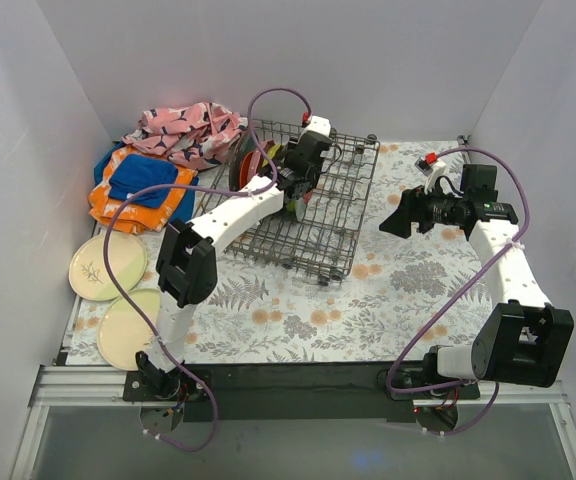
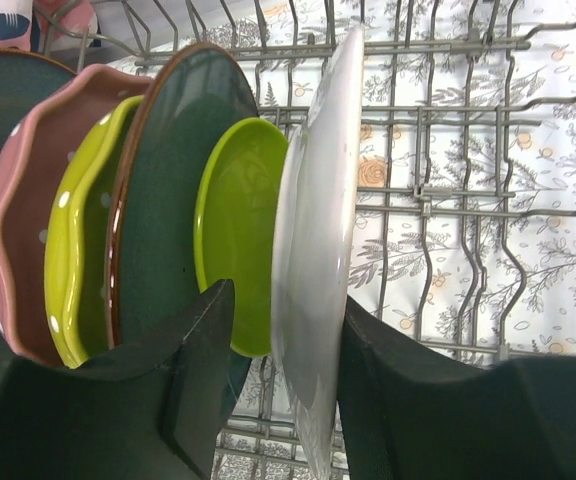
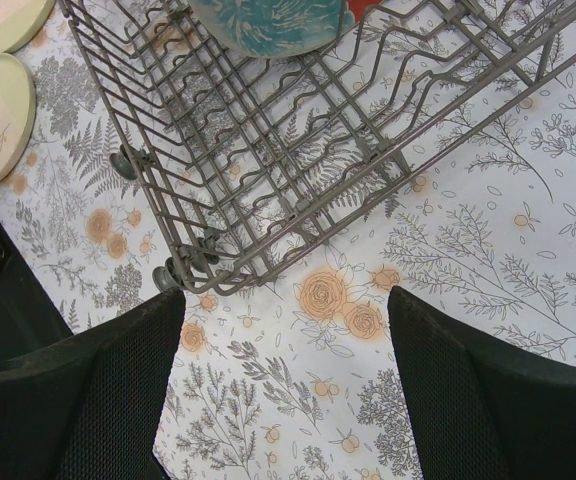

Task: Load the plates into the dish rack
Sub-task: Insert the plate into the dish rack

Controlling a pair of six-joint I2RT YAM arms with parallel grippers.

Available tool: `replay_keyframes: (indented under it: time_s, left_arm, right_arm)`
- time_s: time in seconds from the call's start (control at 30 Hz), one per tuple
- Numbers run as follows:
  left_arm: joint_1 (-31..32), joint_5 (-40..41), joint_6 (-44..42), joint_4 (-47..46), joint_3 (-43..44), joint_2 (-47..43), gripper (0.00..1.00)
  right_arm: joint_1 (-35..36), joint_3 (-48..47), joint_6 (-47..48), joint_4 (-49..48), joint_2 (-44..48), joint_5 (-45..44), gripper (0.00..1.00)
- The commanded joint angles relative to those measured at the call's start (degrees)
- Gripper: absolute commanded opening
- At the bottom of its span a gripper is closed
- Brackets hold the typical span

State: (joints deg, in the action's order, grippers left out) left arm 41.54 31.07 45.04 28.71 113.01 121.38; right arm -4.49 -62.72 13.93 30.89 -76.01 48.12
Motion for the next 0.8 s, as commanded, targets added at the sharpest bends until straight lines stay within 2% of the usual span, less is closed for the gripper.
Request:
replay_keyframes:
  time_s: [0.0, 0.27, 0.63, 0.73, 0.77]
  left_arm:
    - [-0.05, 1.8, 1.02, -0.5, 2.92, -4.05, 0.42]
    - [-0.05, 2.42, 1.37, 0.29, 3.0, -5.72, 0.44]
    - [-0.05, -1.71, 3.48, 1.44, 0.72, -6.51, 0.44]
    - [-0.05, -2.15, 3.83, 1.87, -0.33, -6.42, 0.39]
    - [-0.05, -2.15, 3.92, 1.96, -0.68, -6.42, 0.34]
  right_arm:
    - [-0.43, 0.4, 1.01, -0.31, 1.3, 1.1, 0.87]
    - [-0.43, 0.32, 0.92, -0.22, 1.21, 1.36, 0.87]
    - [-0.43, 0.32, 0.92, -0.31, 1.3, 1.37, 0.87]
    - [-0.43, 0.32, 0.92, -0.22, 1.39, 1.36, 0.87]
    - [-0.43, 0.32, 0.92, -0.22, 1.48, 1.28, 0.87]
